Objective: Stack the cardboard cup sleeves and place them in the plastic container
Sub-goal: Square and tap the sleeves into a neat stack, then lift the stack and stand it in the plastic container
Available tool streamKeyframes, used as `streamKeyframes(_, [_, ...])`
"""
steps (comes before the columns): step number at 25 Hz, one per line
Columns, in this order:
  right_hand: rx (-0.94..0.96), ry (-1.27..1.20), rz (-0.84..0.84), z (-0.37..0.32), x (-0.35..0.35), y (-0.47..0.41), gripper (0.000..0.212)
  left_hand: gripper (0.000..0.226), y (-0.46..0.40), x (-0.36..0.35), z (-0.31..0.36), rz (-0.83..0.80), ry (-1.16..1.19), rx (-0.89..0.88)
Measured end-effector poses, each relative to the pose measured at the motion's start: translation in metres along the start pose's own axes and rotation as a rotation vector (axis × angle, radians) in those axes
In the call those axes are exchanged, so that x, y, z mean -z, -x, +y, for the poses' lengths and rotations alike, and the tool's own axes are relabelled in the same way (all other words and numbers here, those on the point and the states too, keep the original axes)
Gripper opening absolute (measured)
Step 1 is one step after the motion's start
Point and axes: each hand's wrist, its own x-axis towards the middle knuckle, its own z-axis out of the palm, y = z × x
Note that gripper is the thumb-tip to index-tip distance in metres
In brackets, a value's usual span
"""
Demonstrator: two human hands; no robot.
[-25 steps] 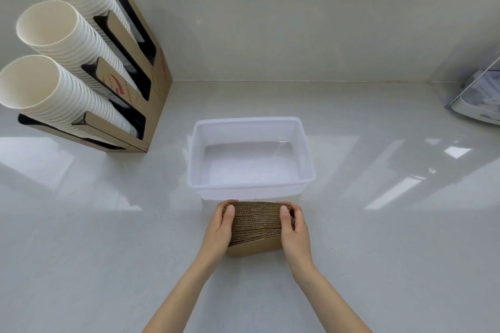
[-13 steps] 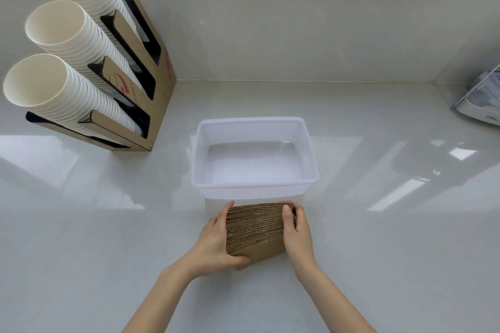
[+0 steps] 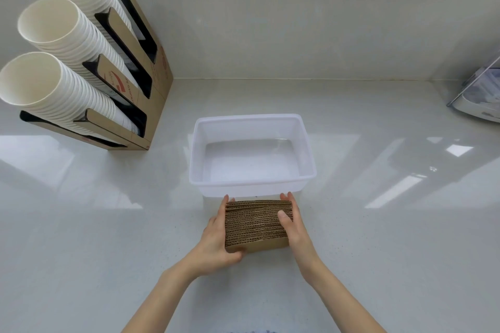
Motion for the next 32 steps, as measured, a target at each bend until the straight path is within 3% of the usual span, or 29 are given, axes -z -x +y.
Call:
streamKeyframes(5, [0.025, 0.240, -0.133, 0.001, 0.014, 0.007, 0.104, 0.082, 0.001, -0.002, -0.004, 0.079, 0.035, -0.012])
streamKeyframes(7, [0.035, 0.343, -0.173, 0.002, 0.019, 0.006, 0.110, 0.076, 0.001, -0.001, -0.006, 0.090, 0.036, 0.003])
streamKeyframes(13, [0.075, 0.476, -0.148, 0.001, 0.024, 0.002, 0.079, 0.081, -0.001, 0.001, -0.009, 0.104, -0.053, -0.032])
streamKeyframes(18, [0.081, 0.497, -0.162, 0.000, 0.024, 0.005, 0.073, 0.080, -0.001, 0.000, -0.006, 0.092, -0.096, -0.069])
streamKeyframes(22, [0.035, 0.457, -0.124, -0.006, 0.026, 0.006, 0.069, 0.087, -0.002, 0.008, -0.003, 0.066, 0.054, -0.004])
streamKeyframes(32, [-0.034, 0.138, -0.190, -0.058, 0.024, 0.011, 0.066, 0.066, 0.011, 0.044, 0.035, -0.037, 0.518, -0.011])
